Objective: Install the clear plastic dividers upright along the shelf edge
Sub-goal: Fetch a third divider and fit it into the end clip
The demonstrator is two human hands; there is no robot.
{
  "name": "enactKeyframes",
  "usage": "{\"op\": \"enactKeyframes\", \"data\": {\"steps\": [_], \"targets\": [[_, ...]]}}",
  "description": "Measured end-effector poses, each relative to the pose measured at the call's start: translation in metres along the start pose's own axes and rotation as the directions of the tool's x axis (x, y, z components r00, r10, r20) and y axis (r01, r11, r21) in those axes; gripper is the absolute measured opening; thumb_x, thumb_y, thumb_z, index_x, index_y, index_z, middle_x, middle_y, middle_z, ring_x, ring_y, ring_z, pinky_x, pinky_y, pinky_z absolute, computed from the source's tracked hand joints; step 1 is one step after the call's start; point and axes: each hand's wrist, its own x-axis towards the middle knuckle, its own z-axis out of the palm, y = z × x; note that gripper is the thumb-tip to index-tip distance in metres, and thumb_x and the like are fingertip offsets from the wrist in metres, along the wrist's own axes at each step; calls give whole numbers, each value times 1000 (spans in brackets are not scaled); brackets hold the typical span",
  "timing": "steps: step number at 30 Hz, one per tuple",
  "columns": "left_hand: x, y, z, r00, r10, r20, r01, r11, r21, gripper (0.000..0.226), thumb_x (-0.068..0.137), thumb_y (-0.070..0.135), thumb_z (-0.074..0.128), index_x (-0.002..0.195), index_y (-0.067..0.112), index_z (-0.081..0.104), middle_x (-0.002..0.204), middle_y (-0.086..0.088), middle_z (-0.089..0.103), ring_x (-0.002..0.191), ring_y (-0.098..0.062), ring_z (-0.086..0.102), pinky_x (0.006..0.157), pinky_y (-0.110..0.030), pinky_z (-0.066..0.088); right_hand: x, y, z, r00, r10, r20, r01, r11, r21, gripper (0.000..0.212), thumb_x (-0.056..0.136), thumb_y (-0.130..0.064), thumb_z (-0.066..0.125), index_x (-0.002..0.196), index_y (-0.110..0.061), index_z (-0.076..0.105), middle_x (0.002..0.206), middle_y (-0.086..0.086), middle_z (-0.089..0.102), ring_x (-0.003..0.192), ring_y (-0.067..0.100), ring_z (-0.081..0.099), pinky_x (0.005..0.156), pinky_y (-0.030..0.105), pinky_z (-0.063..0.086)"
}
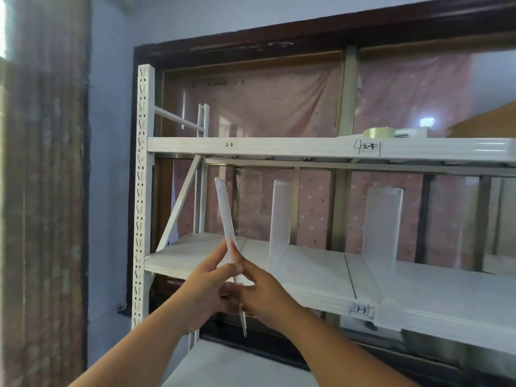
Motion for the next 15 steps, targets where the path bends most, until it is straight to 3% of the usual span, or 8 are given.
{"op": "enactKeyframes", "data": {"steps": [3, 6, 9, 11, 13, 15], "targets": [[-26, 4, 31, 1000, -7, -26, 7, 1000, 28, 73, 101, 11, 67, 158, 50, 43, 145, -17, 58, 106, -51, 70, 68, -52, 65, -37, -19, -13, 1000, 0, 8, 0, 1000, -17, 80, 106, -23, 62, 141, -85, 24, 166, -21, 32, 147, 20, 44, 102, 38, 59], [-55, 4, 58, 999, 7, -38, -5, 999, 47, 76, 99, 8, 69, 155, 54, 46, 134, -17, 65, 97, -47, 71, 71, -56, 65, -75, -39, -20, 1000, -23, 18, 23, 1000, 9, 79, 107, -22, 62, 142, -83, 25, 169, -17, 32, 147, 17, 45, 103, 44, 58], [-90, -2, 90, 1000, 14, 28, -14, 1000, -6, 78, 93, 9, 75, 151, 56, 51, 125, -21, 68, 87, -40, 75, 80, -65, 64, -124, -53, -35, 996, -64, 57, 60, 996, 67, 80, 106, -19, 63, 146, -78, 27, 165, -14, 41, 138, 21, 58, 103, 48, 58], [-105, -5, 97, 996, 37, 82, -36, 999, -14, 81, 87, 10, 76, 149, 58, 53, 109, -24, 63, 87, -43, 66, 86, -74, 60, -145, -59, -37, 994, -83, 75, 73, 989, 126, 77, 105, -20, 64, 148, -75, 31, 162, -6, 46, 127, 23, 68, 99, 42, 60], [-128, -8, 125, 992, 47, 119, -48, 999, 6, 82, 89, 6, 73, 150, 57, 52, 119, -40, 59, 100, -49, 58, 94, -81, 51, -181, -69, -49, 992, -95, 87, 85, 990, 116, 74, 104, -22, 62, 148, -73, 33, 159, -2, 51, 117, 14, 73, 95, 32, 61], [-151, -13, 154, 990, 53, 134, -53, 999, -6, 82, 93, 0, 70, 152, 54, 51, 137, -39, 57, 104, -50, 59, 97, -81, 50, -215, -75, -59, 988, -129, 83, 117, 984, 134, 71, 105, -21, 60, 148, -72, 36, 152, 1, 57, 103, 1, 75, 87, 21, 60]]}}
